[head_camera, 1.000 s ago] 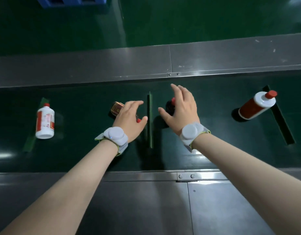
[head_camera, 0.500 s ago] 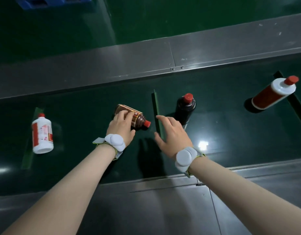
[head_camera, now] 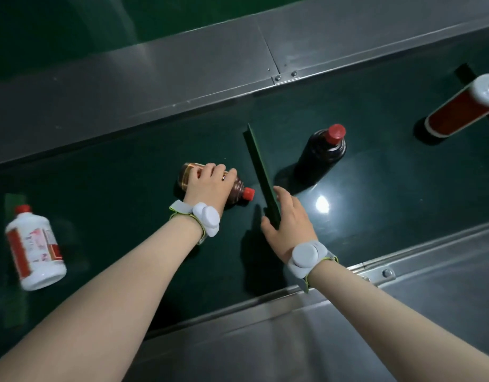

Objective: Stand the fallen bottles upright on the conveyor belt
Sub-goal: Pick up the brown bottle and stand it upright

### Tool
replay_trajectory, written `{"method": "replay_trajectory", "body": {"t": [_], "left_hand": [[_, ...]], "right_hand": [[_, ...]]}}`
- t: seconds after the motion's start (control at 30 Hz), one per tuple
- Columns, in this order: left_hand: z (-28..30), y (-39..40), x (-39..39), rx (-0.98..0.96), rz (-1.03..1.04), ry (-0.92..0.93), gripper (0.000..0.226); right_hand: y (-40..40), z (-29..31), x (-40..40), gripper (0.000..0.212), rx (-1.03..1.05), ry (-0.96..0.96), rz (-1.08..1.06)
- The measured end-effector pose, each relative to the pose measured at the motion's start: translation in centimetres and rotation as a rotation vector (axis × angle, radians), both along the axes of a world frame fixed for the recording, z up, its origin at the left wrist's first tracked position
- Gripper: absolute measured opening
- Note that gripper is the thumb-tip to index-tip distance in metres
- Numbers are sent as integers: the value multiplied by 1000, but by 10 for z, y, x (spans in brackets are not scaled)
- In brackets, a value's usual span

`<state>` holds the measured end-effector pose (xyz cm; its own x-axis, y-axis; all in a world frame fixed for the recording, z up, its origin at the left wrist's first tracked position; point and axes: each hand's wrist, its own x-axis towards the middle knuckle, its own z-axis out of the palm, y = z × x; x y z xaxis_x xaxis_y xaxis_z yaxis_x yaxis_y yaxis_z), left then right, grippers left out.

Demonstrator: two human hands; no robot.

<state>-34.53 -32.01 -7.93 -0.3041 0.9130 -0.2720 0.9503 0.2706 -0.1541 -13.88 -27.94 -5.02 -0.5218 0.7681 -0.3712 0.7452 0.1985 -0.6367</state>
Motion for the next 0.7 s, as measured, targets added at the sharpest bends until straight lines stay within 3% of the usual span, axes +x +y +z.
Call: {"method": "replay_trajectory", "body": {"t": [0.1, 0.27, 0.37, 0.47, 0.7], "left_hand": [[12, -11, -6, 142, 97, -110, 81], [44, -38, -21, 532, 567, -599, 78], [55, -57, -16, 637, 723, -770, 77], [47, -70, -11, 691, 764, -850, 75], [31, -71, -6, 653, 720, -881, 73]], "right_hand": [[0, 1, -8, 78, 12, 37, -23], [5, 16, -52, 91, 1, 132, 27], [3, 24, -82, 96, -7, 175, 112], [-7, 18, -99, 89, -15, 159, 220], [-19, -6, -91, 83, -61, 107, 154]]}}
